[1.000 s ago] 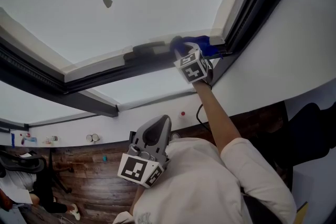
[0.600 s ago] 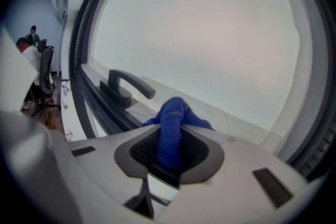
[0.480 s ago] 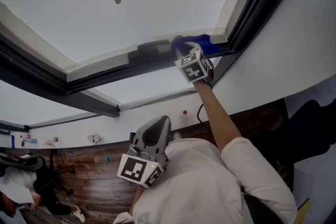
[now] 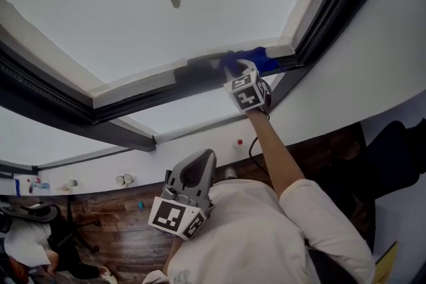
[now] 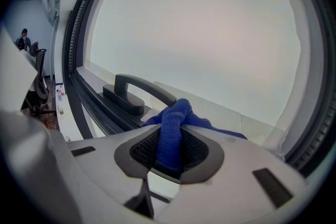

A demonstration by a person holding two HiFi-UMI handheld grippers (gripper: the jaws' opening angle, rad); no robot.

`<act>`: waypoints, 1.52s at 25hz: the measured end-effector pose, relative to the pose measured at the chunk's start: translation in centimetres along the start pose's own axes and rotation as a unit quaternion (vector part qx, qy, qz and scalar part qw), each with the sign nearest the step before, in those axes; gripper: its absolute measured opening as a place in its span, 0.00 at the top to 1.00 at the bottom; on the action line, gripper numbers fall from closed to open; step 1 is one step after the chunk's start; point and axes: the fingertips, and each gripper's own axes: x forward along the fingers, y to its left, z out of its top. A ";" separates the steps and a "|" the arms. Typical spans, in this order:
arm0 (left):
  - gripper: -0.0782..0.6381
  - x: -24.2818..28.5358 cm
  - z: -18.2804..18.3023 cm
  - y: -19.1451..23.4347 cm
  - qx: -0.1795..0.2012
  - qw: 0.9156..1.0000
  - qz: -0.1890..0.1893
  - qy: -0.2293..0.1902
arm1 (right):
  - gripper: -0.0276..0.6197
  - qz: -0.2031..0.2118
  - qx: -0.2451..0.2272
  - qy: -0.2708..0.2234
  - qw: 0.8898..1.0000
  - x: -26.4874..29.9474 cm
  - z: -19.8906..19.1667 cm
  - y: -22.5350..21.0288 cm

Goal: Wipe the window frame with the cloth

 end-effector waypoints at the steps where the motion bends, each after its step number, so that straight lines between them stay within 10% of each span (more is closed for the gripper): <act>1: 0.88 -0.2 0.1 0.3 0.000 1.000 -0.003 0.001 | 0.83 -0.002 0.002 0.001 1.000 0.1 0.1 0.2; 38: 0.88 -4.6 0.9 6.1 0.008 0.999 -0.042 0.009 | 0.84 -0.070 0.037 -0.012 0.997 1.1 2.0 4.0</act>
